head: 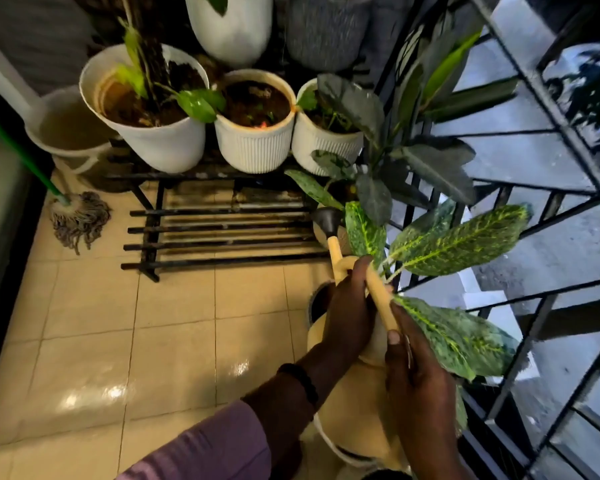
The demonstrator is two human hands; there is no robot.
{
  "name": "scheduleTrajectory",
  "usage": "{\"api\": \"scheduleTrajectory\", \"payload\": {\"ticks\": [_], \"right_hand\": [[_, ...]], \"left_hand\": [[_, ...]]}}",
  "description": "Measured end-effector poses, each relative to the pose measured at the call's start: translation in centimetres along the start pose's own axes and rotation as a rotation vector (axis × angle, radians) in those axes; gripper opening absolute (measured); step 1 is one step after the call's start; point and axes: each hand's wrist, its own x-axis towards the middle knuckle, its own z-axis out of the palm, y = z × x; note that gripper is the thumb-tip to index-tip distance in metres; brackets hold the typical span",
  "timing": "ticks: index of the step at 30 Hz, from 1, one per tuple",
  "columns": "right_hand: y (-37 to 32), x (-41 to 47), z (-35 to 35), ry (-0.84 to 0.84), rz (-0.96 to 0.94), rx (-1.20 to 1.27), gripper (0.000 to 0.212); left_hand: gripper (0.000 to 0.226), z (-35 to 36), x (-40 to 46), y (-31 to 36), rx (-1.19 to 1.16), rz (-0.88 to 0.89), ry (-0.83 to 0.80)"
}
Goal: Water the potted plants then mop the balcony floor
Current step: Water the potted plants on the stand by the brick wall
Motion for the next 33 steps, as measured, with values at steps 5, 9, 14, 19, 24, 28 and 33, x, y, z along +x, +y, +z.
{"api": "scheduleTrajectory", "payload": {"ticks": [5,9,14,19,24,28,33], "right_hand": [[-4.4,3.7,-0.6,0.035,-0.044,0.043,0.038],[-6.5,7.0,-1.0,0.092,-0.095,0.059,0.037],[-6.6,11.8,-1.0,0.045,-0.094,0.029,0.039],[-6.1,15.8,0.1,-0.051,-0.076,0.022,0.04],[-4.8,19.3,0.4,-0.108,-0.052,-0.044,0.042],[-5.0,21.6,1.0,-0.169,-0.032,-0.107,0.04],[-5.8,23.4,3.4,-0.145,0.016,-0.153,0.039]], "left_hand": [[0.057,-2.5,3.8,5.3,0.118,0.2,0.038],[0.059,-3.3,6.9,8.4,0.106,0.225,0.006],[0.06,-2.3,11.3,8.2,0.117,0.174,0.026],[0.05,-0.8,15.0,6.3,-0.07,-0.052,-0.058],[0.041,0.8,18.6,4.8,-0.204,-0.198,-0.107],[0.032,0.9,20.7,4.4,-0.415,-0.391,-0.077],[0.032,0.4,22.7,3.1,-0.537,-0.443,-0.186]]}}
